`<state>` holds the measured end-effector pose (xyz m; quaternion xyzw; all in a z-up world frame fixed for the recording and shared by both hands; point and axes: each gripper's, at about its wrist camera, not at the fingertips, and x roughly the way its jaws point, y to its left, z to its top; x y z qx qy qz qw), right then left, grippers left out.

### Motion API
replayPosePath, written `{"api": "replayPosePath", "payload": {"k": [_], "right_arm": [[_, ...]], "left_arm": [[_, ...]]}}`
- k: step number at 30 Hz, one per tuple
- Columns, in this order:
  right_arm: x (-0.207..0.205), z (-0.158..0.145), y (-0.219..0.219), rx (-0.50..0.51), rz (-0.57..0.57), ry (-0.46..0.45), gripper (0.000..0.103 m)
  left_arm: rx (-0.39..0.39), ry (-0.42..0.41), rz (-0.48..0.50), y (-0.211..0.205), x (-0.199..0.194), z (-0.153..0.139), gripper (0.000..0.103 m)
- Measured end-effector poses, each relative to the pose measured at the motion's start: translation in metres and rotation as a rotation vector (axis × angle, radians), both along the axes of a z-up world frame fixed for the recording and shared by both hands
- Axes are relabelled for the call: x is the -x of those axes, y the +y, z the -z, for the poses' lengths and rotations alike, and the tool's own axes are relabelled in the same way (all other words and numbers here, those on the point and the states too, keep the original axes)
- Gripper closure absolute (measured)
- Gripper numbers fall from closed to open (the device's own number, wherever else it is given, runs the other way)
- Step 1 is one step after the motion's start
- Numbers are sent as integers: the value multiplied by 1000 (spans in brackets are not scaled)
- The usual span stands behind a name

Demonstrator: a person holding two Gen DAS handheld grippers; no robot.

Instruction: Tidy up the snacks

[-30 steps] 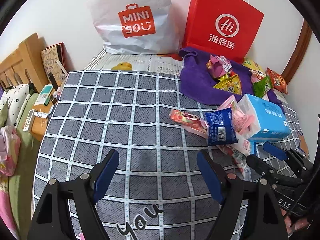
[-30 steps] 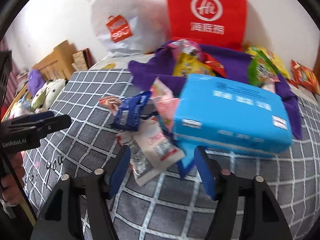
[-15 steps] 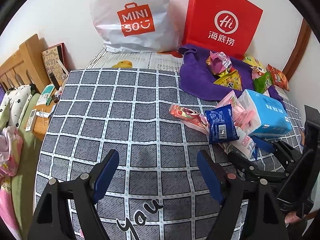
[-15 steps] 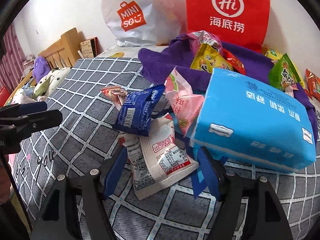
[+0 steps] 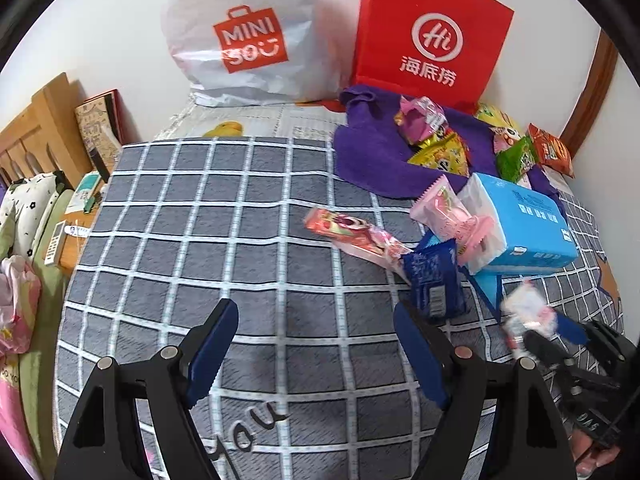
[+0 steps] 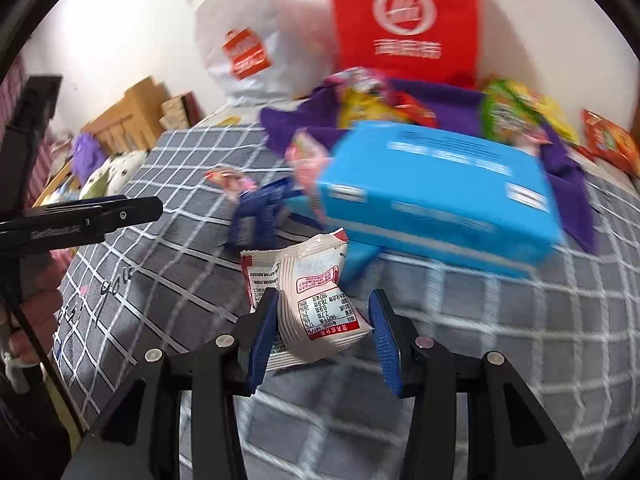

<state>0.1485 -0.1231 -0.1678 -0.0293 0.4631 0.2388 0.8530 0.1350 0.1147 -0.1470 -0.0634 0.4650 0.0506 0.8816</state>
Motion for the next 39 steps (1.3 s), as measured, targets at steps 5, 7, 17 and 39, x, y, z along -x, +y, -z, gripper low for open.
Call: {"api": "replayPosePath", "payload": {"k": [5, 7, 17, 39], "right_arm": [[2, -1, -53, 40, 171, -28, 57], [-2, 5, -75, 47, 248, -17, 57], [-14, 28, -96, 23, 331, -25, 53], [-14, 30, -98, 16, 326, -23, 52]], "left_arm": [[14, 8, 44, -23, -13, 5, 24], [36, 11, 63, -32, -19, 8, 24], [60, 55, 49, -62, -50, 27, 26], [-18, 52, 89, -73, -9, 37, 59]]}}
